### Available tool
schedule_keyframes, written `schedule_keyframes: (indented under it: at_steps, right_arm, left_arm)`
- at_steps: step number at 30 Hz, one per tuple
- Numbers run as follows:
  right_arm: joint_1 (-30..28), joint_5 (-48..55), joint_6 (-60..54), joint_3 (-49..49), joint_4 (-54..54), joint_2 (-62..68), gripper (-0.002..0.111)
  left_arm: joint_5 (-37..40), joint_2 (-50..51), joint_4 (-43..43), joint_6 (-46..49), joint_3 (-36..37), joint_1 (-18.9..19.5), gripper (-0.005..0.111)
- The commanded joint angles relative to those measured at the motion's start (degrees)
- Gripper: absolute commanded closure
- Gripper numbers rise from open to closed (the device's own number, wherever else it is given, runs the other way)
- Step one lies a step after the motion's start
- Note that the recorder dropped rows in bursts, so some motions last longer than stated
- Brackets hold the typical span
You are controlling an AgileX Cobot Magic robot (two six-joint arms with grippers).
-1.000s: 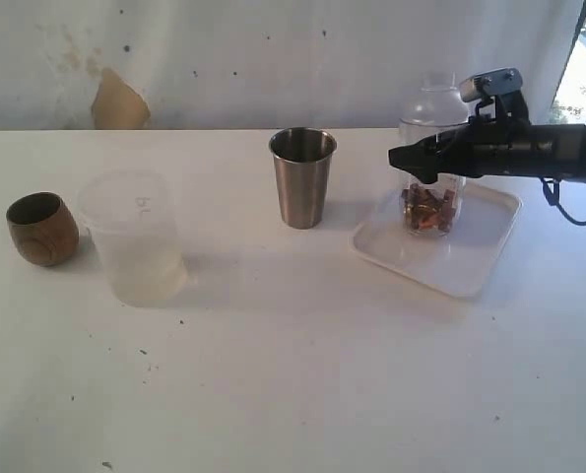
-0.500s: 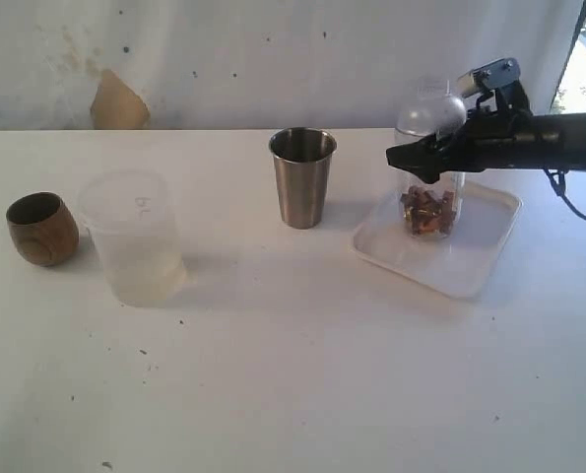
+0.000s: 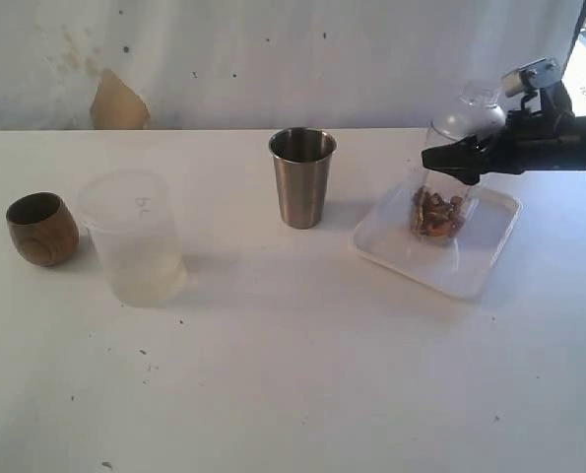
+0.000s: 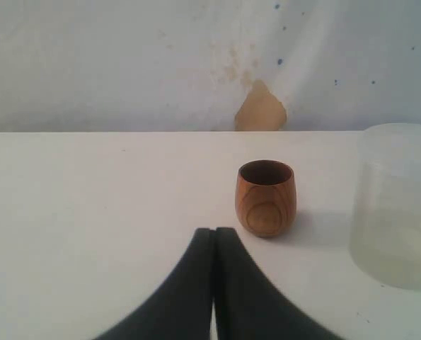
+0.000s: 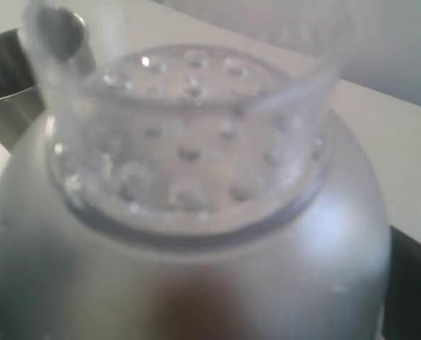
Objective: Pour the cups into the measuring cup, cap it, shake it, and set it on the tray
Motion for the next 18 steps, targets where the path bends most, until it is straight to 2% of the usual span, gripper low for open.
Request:
schedule_keyframes:
  at_steps: [1,18]
  right_arm:
    - [-0.54,4.29,0.34,-0.3,0.33,-0.72,0.006]
    - [-0.54,4.59,1.51,-0.3,1.18,-6.12,0.006]
  left_arm:
    - [-0.45,-0.21,-0.07,0.0,0.29,0.05,0.107]
    - [-0.45,-0.21,-0.07,0.0,0.29,0.05,0.107]
